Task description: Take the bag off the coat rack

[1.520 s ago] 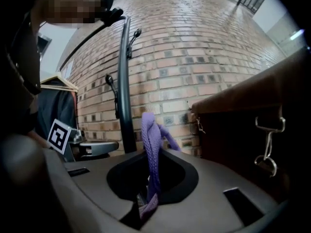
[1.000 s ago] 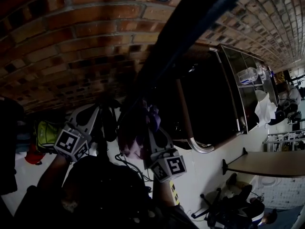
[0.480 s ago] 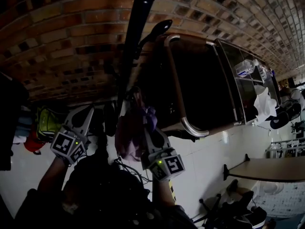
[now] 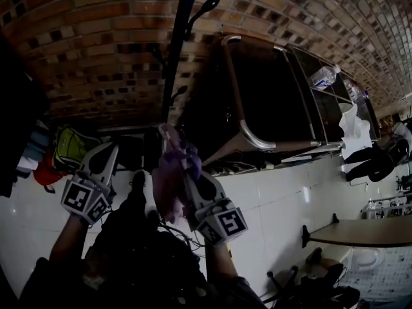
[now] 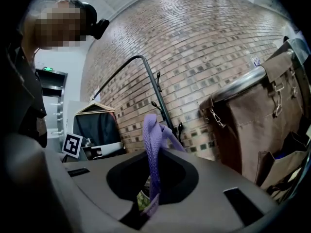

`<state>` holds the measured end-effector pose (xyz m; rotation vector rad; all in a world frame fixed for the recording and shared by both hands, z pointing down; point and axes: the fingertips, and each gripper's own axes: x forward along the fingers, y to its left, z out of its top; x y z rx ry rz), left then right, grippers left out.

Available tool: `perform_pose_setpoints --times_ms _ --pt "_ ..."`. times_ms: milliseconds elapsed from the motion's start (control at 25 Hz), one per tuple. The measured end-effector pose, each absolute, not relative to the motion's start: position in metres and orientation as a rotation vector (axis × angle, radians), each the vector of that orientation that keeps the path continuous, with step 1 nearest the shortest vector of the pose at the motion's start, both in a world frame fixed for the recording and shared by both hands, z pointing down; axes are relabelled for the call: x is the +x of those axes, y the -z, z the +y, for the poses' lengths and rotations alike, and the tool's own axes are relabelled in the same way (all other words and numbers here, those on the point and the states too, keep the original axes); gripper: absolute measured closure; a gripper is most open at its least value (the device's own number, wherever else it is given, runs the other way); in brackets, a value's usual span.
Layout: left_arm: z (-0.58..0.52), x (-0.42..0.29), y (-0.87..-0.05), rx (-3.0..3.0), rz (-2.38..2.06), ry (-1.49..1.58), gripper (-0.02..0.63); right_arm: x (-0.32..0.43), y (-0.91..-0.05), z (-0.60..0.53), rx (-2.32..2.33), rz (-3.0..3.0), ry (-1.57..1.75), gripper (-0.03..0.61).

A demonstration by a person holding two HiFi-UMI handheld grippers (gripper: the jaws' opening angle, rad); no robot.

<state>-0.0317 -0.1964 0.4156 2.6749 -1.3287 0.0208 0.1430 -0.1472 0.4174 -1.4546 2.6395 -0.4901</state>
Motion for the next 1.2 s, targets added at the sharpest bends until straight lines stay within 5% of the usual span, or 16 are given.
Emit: perform_pose_setpoints --times_ms 1200 --pt "-0.013 -0.178 -0.376 2.730 -1.366 0.090 0.591 0.037 -0.381 0.042 -1.521 2.560 0.493 0.531"
